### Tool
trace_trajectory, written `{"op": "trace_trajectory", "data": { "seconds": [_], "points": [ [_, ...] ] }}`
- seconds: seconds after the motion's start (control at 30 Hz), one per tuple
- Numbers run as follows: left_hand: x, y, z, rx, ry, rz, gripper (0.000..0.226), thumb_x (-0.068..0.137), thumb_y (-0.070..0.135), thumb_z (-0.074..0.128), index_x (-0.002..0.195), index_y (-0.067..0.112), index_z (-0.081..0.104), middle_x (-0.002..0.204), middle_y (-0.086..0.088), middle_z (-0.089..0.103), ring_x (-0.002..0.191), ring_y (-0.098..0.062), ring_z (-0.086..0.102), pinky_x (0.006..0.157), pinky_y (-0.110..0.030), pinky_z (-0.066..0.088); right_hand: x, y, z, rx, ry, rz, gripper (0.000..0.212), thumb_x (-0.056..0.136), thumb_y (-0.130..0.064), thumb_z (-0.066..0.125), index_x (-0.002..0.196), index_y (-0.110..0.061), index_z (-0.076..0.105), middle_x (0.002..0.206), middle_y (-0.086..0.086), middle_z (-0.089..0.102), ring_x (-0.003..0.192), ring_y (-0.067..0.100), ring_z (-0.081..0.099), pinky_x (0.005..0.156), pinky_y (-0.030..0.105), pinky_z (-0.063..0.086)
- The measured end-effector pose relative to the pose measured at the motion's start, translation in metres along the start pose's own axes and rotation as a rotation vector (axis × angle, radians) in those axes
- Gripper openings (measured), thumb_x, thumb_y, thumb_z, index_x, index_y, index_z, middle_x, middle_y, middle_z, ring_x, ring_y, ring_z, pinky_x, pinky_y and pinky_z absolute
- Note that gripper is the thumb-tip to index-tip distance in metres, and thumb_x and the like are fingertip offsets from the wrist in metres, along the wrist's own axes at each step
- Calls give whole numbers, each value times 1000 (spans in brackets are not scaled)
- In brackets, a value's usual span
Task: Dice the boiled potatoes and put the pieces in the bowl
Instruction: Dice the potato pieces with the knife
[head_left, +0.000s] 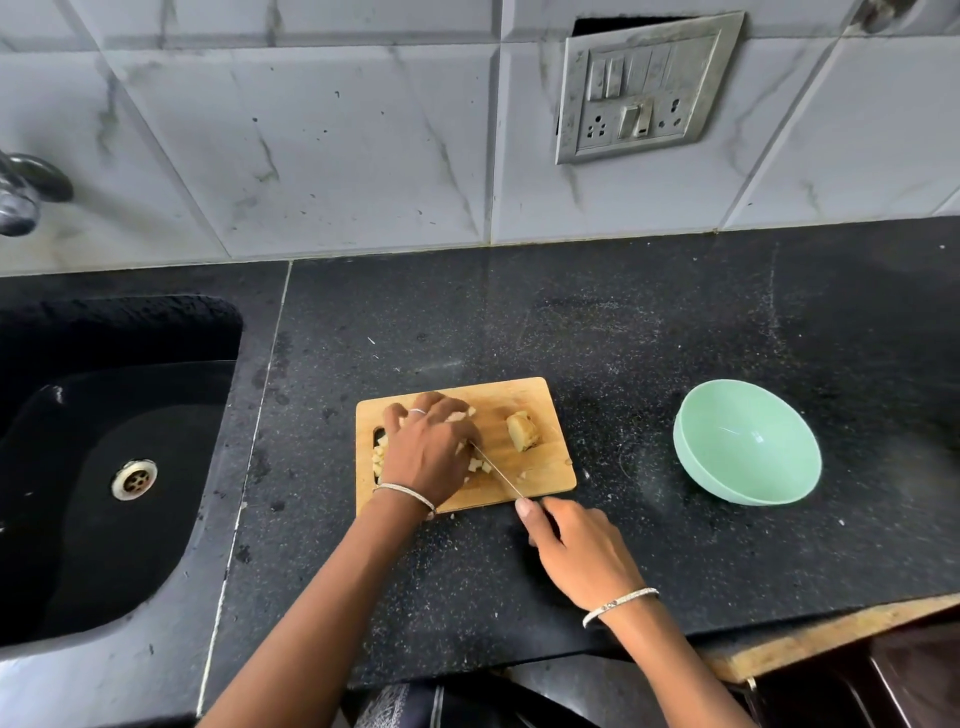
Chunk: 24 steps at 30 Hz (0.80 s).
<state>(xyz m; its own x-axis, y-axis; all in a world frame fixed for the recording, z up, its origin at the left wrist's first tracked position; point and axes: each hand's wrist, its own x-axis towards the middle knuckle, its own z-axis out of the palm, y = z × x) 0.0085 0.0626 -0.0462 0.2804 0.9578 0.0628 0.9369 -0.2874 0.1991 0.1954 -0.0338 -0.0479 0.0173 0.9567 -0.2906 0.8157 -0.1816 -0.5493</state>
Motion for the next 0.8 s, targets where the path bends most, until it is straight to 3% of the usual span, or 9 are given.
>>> {"op": "trace_trajectory", "data": {
  "seconds": [0.27, 0.53, 0.7, 0.8],
  "points": [
    [11, -4, 2, -225, 62, -164, 17, 78, 39, 60, 92, 37, 70, 117, 17, 61, 116, -15, 47, 83, -38, 25, -9, 21, -26, 176, 45, 78, 46, 95, -53, 48, 67, -21, 64, 45, -16, 54, 49, 7, 53, 61, 35, 45],
    [26, 45, 12, -206, 51, -96, 43, 75, 61, 63, 112, 39, 58, 113, 17, 65, 114, -14, 51, 85, -39, 25, 0, 38, -22, 435, 128, 182, 44, 96, -50, 50, 66, -22, 66, 41, -6, 46, 40, 8, 42, 55, 31, 35],
    [33, 48, 26, -201, 39, -119, 44, 72, 63, 67, 107, 37, 58, 97, 15, 68, 109, -11, 53, 75, -36, 15, 3, 35, -15, 506, 89, 216, 44, 96, -51, 48, 66, -24, 66, 42, -8, 48, 42, 6, 42, 54, 30, 33],
    [31, 43, 32, -265, 67, -114, 44, 71, 63, 69, 103, 36, 58, 91, 15, 68, 105, -9, 54, 80, -36, 18, 4, 33, -11, 530, 58, 236, 47, 97, -52, 47, 66, -23, 66, 42, -7, 47, 39, 4, 41, 51, 30, 32]
  ]
}}
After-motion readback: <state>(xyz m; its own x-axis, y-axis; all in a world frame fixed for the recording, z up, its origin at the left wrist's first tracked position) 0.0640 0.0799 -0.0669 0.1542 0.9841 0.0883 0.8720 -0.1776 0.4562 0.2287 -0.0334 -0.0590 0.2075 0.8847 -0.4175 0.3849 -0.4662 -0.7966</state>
